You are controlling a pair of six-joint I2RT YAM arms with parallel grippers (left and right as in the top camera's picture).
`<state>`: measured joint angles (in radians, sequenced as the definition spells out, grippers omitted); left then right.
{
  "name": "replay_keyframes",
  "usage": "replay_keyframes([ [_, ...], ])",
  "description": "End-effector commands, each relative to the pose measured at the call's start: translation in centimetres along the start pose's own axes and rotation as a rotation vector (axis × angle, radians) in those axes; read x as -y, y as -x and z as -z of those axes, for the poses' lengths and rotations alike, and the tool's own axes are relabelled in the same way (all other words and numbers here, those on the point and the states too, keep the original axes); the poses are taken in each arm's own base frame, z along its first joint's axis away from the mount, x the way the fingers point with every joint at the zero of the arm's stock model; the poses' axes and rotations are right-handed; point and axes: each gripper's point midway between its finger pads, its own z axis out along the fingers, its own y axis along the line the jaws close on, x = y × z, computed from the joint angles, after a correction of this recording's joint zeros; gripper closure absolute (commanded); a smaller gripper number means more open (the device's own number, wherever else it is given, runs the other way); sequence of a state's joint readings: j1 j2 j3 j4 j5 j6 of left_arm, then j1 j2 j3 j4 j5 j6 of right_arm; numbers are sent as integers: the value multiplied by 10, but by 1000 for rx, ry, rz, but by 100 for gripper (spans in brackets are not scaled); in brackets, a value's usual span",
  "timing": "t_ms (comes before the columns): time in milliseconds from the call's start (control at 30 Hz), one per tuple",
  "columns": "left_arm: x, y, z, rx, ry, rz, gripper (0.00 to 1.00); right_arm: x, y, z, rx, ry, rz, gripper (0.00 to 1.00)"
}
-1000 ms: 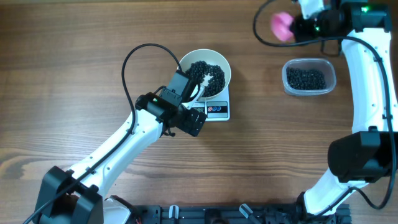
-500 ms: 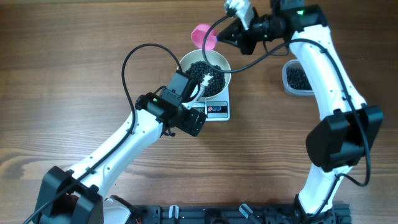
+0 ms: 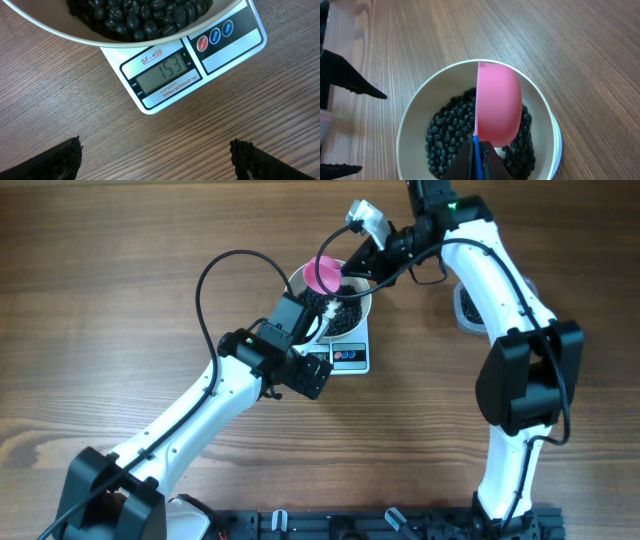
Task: Scoop item into bowl and weigh 150g on scale
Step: 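Carry the empty scoop back over the white bowl, then push the scoop into the beans in the white bowl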
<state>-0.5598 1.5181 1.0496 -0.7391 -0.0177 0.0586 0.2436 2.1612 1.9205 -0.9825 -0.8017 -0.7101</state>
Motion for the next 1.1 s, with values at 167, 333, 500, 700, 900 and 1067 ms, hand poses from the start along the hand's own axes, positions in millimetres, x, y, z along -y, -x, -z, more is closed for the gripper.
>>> replay_keyframes([
  [167,-2,1,4,14,-3,-5,0,22,-29,-35,-120,-69,-48,96],
  [333,-2,1,4,15,-3,-5,0,30,-24,-35,-103,-105,-59,96],
  [500,-2,1,4,15,-3,-5,0,13,-35,-35,-139,-38,-109,96],
  [700,-2,1,4,14,-3,-5,0,-16,-26,-34,-76,117,-174,96],
  [900,-2,1,4,14,-3,-5,0,-16,-23,-19,-14,176,-314,96],
  [1067,-2,1,4,14,-3,-5,0,-7,-13,9,115,251,-442,96],
])
